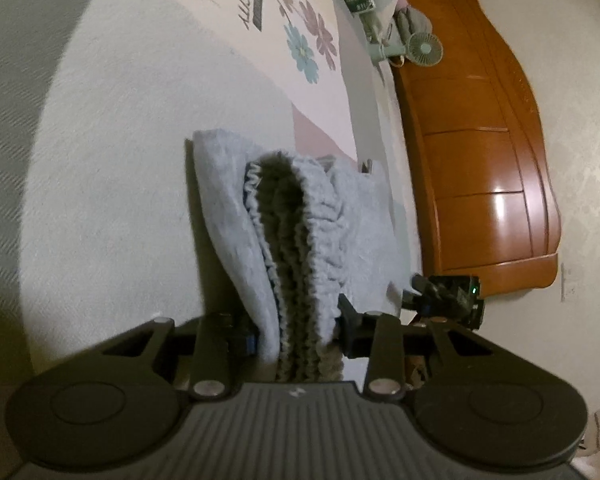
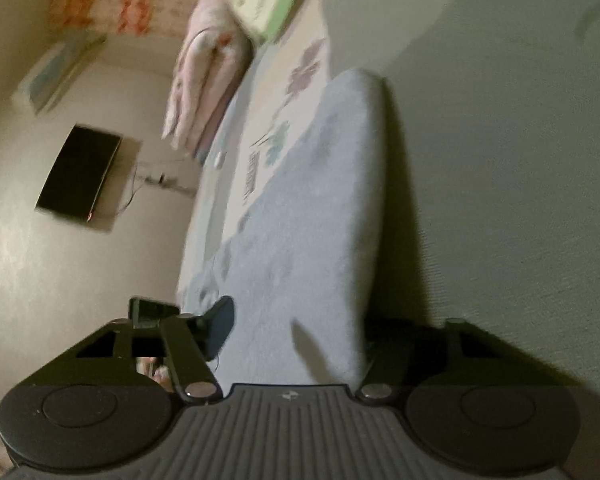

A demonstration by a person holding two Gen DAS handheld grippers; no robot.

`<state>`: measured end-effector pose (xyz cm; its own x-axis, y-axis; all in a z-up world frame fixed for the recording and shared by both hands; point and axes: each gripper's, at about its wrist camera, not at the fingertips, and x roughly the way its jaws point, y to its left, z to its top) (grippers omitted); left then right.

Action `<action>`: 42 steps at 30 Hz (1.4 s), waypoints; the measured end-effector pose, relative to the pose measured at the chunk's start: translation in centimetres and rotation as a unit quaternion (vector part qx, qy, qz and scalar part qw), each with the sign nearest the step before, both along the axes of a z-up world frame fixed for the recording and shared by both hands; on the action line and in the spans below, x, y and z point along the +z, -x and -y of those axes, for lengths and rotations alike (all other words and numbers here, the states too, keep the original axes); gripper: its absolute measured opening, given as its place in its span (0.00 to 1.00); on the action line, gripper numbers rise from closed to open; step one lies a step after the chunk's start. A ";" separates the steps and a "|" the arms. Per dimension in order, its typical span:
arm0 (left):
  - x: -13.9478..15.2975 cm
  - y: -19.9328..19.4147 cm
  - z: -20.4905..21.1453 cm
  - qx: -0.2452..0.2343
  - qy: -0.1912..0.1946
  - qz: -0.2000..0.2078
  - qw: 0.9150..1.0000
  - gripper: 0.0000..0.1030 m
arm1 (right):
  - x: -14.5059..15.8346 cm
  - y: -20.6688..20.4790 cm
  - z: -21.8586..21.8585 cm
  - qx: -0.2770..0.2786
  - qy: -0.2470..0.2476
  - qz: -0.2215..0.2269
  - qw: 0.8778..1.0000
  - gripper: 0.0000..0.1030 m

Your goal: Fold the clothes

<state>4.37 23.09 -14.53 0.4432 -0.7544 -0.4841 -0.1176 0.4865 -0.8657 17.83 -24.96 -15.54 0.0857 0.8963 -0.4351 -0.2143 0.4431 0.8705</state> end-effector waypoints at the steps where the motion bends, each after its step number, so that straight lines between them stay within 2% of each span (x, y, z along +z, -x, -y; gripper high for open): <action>1: 0.1 -0.2 0.2 -0.003 -0.004 -0.002 1.000 0.37 | -0.2 0.0 0.0 -0.004 0.002 0.000 1.000 0.48; 4: 0.1 -0.3 0.3 -0.001 -0.005 -0.004 1.000 0.37 | -0.3 0.1 -0.4 -0.003 0.012 0.011 1.000 0.47; 6: 0.1 -0.1 0.4 0.004 -0.005 0.000 1.000 0.37 | -0.5 0.0 -0.4 0.002 0.020 0.022 1.000 0.40; 7: 0.1 -0.1 0.4 0.006 -0.008 0.001 1.000 0.37 | -0.7 -0.1 -0.3 0.000 0.024 0.020 1.000 0.24; 8: 0.1 0.0 0.5 0.009 -0.011 0.002 1.000 0.37 | -1.1 -0.3 0.0 -0.005 0.022 0.009 1.000 0.14; 9: 0.2 0.1 0.6 0.013 -0.014 0.002 1.000 0.37 | -1.6 -0.5 0.3 -0.009 0.014 -0.003 1.000 0.13; 15: 1.4 0.7 1.7 0.043 -0.050 -0.001 0.998 0.32 | -0.4 0.6 -0.6 -0.023 0.047 0.025 0.998 0.16; 17: 2.5 0.7 2.3 0.040 -0.082 0.007 0.996 0.32 | 0.2 1.1 -0.9 -0.030 0.058 0.037 0.997 0.15; 21: 4.9 0.5 3.4 0.027 -0.116 0.028 0.993 0.32 | 1.6 2.2 -0.9 -0.042 0.066 0.064 0.995 0.14; 31: 10.2 -3.1 7.7 -0.037 -0.163 0.082 0.982 0.31 | 7.2 4.3 -0.5 -0.053 0.073 0.163 0.982 0.12; 37: 12.0 -7.3 11.8 -0.101 -0.175 0.110 0.973 0.31 | 9.3 4.7 3.5 -0.109 0.089 0.193 0.971 0.12; 42: 13.0 -12.2 16.9 -0.165 -0.186 0.127 0.960 0.31 | 10.5 5.4 8.0 -0.169 0.113 0.208 0.957 0.12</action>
